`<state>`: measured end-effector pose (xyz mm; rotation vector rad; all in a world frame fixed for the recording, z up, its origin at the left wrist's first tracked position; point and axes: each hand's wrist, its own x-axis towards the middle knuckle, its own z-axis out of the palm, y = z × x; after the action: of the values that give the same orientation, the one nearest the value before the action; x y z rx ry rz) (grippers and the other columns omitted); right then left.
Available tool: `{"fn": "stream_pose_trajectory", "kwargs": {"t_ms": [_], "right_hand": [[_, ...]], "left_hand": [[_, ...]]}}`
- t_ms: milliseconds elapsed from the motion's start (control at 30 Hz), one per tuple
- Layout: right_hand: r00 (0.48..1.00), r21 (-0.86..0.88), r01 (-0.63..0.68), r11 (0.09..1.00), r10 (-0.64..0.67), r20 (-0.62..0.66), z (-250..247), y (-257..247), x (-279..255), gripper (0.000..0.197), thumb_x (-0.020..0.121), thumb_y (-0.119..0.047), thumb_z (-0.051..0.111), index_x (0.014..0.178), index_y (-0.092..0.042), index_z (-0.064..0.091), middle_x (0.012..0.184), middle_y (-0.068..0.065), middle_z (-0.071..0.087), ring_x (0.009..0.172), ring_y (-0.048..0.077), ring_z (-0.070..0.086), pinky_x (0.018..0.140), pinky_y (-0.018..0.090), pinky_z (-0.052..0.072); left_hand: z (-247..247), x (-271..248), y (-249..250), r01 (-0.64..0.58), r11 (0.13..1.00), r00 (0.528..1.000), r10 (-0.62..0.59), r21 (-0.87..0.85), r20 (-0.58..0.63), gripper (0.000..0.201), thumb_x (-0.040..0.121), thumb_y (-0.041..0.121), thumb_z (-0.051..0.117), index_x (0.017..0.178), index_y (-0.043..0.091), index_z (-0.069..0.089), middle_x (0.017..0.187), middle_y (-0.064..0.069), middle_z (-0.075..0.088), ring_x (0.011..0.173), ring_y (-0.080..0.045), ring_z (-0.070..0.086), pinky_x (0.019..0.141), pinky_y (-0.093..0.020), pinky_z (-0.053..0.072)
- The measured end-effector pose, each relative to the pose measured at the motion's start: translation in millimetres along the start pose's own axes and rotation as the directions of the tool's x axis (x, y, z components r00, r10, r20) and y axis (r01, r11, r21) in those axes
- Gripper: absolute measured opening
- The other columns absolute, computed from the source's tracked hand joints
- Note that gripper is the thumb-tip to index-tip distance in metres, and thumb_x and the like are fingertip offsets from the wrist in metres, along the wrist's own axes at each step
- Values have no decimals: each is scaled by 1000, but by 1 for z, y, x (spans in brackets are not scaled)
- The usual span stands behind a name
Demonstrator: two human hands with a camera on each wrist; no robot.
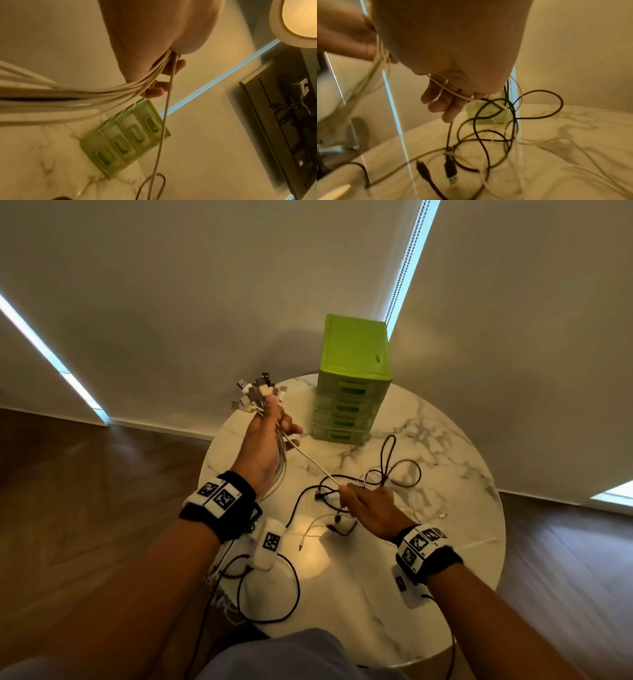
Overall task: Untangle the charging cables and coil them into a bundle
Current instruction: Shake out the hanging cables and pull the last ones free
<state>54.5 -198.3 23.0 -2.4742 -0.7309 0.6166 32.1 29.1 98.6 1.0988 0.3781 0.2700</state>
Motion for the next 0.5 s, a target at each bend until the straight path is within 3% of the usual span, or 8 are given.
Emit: {"fn": "stream_pose_trajectory", "kwargs": {"t_ms": [67,100,167,267,400,433,500], "right_hand": [[1000,-37,-28,999,28,4,1,16,1,46,103,-57,16,88,-35,53,82,-17,61,89,4,55,104,54,25],[998,-56,-59,997,60,11,1,25,2,46,103,-59,16,92,-36,54,89,-17,63,95,6,56,105,54,23],[990,-112,-135,984,138,26,-3,41,2,44,102,-62,13,96,-43,52,102,-20,62,103,7,53,105,51,19],[986,-185,-163,969,156,-55,-11,52,4,49,99,-64,9,94,-40,51,97,-17,64,103,11,58,99,49,20],[946,-95,-164,982,129,-297,-25,35,16,39,106,-49,27,93,-26,56,75,-7,65,85,25,64,94,42,25],[927,-35,-123,992,102,-360,-29,29,18,38,106,-46,31,91,-23,56,68,-8,60,76,25,62,91,43,33],[885,120,3,993,53,-462,-36,12,20,34,107,-41,36,86,-22,56,64,-11,54,63,14,56,76,39,45]], "left_hand": [[-5,2,12,-18,997,999,20,-77,31,40,106,49,36,77,23,44,61,7,41,63,-14,56,69,-38,55],[-9,5,18,-27,992,999,30,-123,28,39,106,49,36,77,23,44,60,7,37,57,-13,51,64,-36,55],[-16,8,30,-55,983,998,55,-175,-4,39,106,50,37,79,23,43,60,8,33,51,-10,38,53,-29,45],[-23,12,40,-95,979,995,94,-183,-12,35,106,47,39,82,23,47,61,8,32,52,-8,28,50,-24,29],[-19,6,32,-134,991,990,135,-25,35,21,106,26,50,85,25,48,62,8,30,54,-8,27,52,-23,27],[-16,5,27,-118,993,992,117,-1,51,24,106,24,50,82,24,46,60,8,30,53,-8,27,52,-24,27],[-9,2,16,-58,998,995,55,32,85,30,107,27,47,77,21,44,57,7,32,50,-8,29,51,-25,26]]}}
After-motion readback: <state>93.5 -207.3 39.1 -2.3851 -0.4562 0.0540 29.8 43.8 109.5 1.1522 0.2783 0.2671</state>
